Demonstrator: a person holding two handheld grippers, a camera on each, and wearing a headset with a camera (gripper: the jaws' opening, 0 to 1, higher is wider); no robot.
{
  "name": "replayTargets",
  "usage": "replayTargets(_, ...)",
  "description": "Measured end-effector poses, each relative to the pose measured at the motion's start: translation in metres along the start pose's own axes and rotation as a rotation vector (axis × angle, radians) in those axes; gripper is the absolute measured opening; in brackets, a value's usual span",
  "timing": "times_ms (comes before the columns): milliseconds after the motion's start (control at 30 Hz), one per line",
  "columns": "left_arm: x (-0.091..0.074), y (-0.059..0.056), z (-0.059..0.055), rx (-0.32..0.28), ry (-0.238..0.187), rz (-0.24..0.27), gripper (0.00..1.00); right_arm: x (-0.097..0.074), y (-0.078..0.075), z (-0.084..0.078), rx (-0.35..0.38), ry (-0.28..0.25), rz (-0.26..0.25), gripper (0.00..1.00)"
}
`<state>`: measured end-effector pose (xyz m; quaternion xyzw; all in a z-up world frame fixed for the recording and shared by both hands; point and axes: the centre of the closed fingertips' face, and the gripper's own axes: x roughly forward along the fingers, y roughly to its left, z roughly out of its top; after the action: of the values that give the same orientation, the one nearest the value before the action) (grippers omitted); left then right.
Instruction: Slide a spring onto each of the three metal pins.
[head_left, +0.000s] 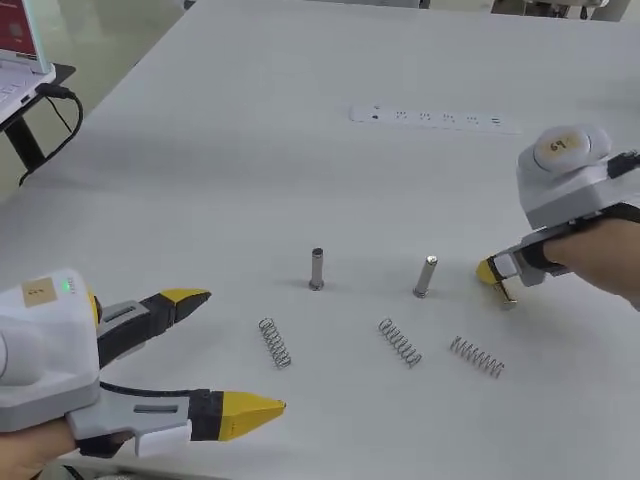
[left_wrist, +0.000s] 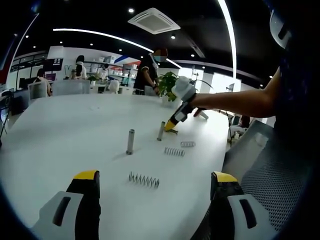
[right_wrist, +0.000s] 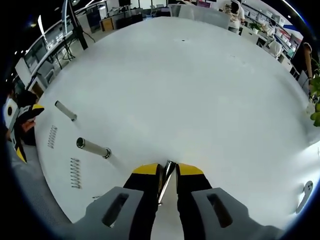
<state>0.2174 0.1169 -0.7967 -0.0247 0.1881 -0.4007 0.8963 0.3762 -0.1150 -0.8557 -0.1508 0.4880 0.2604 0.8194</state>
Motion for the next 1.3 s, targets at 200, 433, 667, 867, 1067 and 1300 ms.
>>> replayTargets(200,0.001,0.000,-0.001,-0.003,0.002,-0.003,0.88,0.000,-0.002,0.001,0.003,0.003,-0.004,0.09)
replayTargets(433,0.001,0.000,0.000,-0.004,-0.003,-0.004,0.88,0.000,-0.001,0.000,-0.013,0.033,-0.025,0.08)
replayTargets(667,0.001,-0.001,0.001,-0.005,-0.004,-0.006,0.87,-0.001,0.003,0.000,-0.025,0.067,-0.050,0.06)
replayTargets(867,0.000,0.000,0.002,-0.005,-0.007,-0.002,0.87,-0.003,0.003,-0.001,-0.001,0.065,-0.042,0.05)
replayTargets(1067,-0.001,0.000,0.003,-0.003,-0.006,-0.003,0.87,-0.006,0.004,-0.004,0.011,0.057,-0.043,0.05)
replayTargets(1300,0.000,-0.002,0.005,0.004,-0.006,-0.008,0.86,-0.017,0.005,-0.001,0.012,0.021,-0.042,0.05)
